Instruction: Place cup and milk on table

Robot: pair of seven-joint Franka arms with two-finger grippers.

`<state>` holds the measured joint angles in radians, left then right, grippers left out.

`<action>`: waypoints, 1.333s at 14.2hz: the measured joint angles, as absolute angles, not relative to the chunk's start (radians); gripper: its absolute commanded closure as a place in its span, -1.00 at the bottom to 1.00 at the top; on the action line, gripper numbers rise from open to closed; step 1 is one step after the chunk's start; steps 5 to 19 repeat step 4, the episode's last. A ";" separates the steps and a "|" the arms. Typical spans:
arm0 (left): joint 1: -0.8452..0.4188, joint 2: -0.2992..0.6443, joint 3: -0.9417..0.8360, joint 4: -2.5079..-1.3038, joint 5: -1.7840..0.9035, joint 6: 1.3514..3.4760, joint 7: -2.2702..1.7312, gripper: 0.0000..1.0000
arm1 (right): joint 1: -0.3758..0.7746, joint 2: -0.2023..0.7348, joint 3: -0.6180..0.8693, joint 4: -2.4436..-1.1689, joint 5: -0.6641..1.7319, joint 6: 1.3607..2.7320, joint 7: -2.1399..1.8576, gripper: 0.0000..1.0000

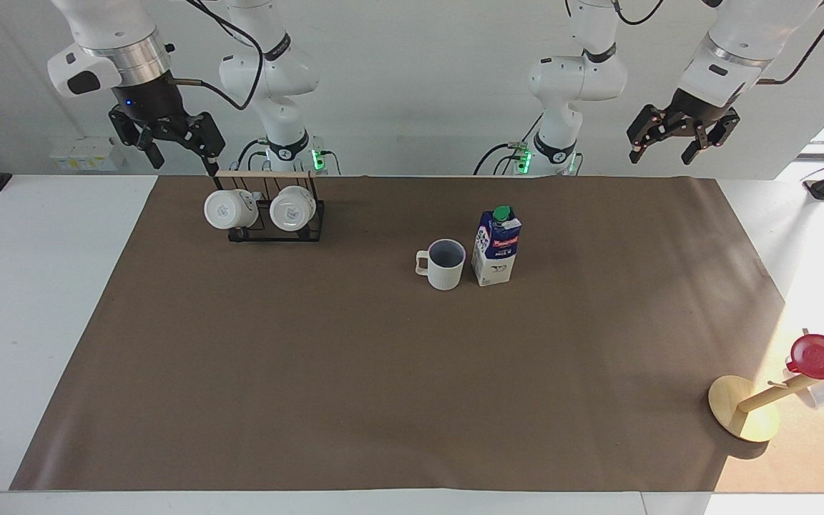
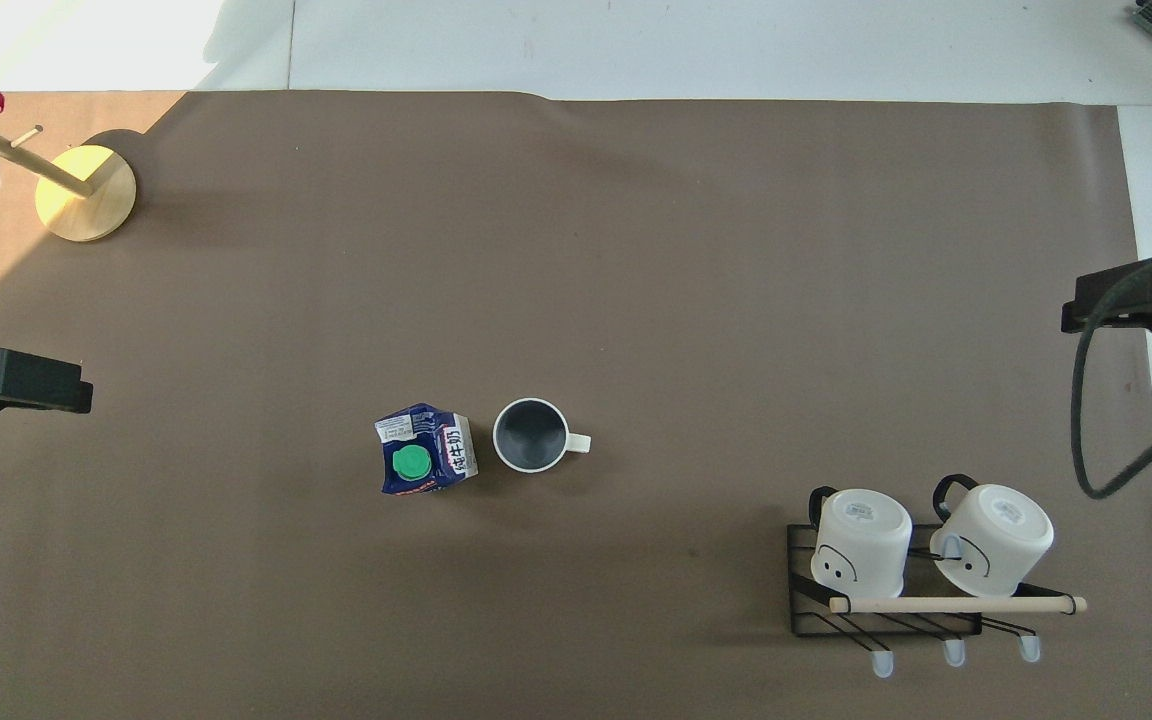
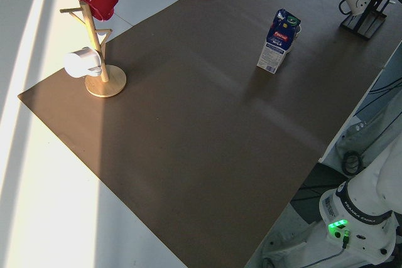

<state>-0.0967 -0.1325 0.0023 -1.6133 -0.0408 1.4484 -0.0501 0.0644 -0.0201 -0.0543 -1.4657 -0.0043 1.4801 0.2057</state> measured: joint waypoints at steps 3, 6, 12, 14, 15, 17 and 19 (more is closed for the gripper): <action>-0.096 -0.132 0.000 -1.613 -0.042 1.448 -0.050 -1.00 | 0.064 -0.020 -0.054 -1.466 -0.004 1.480 0.206 -1.00; -0.096 -0.132 -0.001 -1.613 -0.043 1.447 -0.050 -1.00 | 0.064 -0.020 -0.054 -1.466 -0.004 1.480 0.206 -1.00; -0.096 -0.132 -0.001 -1.613 -0.043 1.447 -0.050 -1.00 | 0.064 -0.020 -0.054 -1.466 -0.004 1.480 0.206 -1.00; -0.096 -0.132 -0.001 -1.613 -0.043 1.447 -0.050 -1.00 | 0.064 -0.020 -0.054 -1.466 -0.004 1.480 0.206 -1.00; -0.096 -0.132 -0.001 -1.613 -0.043 1.447 -0.050 -1.00 | 0.064 -0.020 -0.054 -1.466 -0.004 1.480 0.206 -1.00; -0.096 -0.132 -0.001 -1.613 -0.043 1.447 -0.050 -1.00 | 0.064 -0.020 -0.054 -1.466 -0.004 1.480 0.206 -1.00; -0.096 -0.132 -0.001 -1.613 -0.043 1.447 -0.050 -1.00 | 0.064 -0.020 -0.054 -1.466 -0.004 1.480 0.206 -1.00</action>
